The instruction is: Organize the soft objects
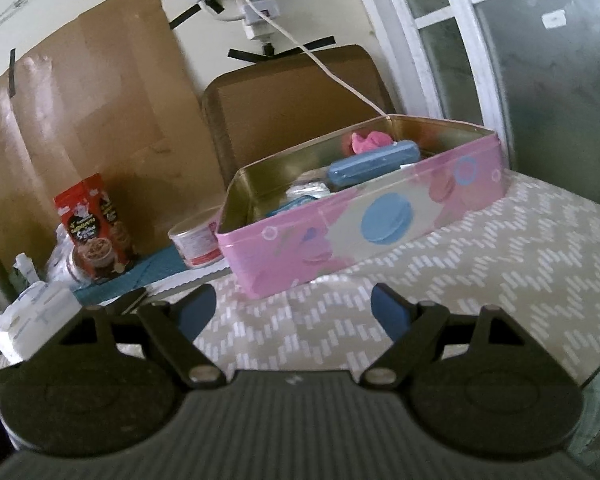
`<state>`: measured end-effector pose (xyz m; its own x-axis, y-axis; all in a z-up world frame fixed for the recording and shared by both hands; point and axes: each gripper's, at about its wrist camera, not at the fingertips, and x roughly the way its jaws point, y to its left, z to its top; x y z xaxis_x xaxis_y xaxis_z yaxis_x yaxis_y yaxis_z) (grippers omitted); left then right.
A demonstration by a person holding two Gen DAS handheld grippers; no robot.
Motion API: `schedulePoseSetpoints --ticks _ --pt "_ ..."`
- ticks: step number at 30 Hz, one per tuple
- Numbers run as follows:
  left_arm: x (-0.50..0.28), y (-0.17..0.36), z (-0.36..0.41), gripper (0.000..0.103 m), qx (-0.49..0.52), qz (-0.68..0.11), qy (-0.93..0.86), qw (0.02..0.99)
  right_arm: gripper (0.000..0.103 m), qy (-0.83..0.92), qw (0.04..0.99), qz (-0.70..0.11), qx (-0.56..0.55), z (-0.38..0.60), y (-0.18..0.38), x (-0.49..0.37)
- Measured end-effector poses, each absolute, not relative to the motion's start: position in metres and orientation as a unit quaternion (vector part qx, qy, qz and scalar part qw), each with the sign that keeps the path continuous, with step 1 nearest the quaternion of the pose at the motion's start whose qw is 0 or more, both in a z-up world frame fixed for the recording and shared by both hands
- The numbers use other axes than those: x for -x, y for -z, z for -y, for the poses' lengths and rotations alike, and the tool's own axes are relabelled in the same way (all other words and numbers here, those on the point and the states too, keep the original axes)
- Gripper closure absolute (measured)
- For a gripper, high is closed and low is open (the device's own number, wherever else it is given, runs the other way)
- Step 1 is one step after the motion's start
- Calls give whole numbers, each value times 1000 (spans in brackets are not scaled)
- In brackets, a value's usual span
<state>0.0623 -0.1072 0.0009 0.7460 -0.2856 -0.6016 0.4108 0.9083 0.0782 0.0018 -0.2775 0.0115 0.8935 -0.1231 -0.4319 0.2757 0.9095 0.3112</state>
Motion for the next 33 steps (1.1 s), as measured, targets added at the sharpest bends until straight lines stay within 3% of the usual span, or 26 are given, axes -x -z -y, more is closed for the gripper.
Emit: schedulePoseSetpoints --ticks 33 --pt "-61 0 108 0 -124 -300 185 928 17 66 956 -215 -186 281 -7 -10"
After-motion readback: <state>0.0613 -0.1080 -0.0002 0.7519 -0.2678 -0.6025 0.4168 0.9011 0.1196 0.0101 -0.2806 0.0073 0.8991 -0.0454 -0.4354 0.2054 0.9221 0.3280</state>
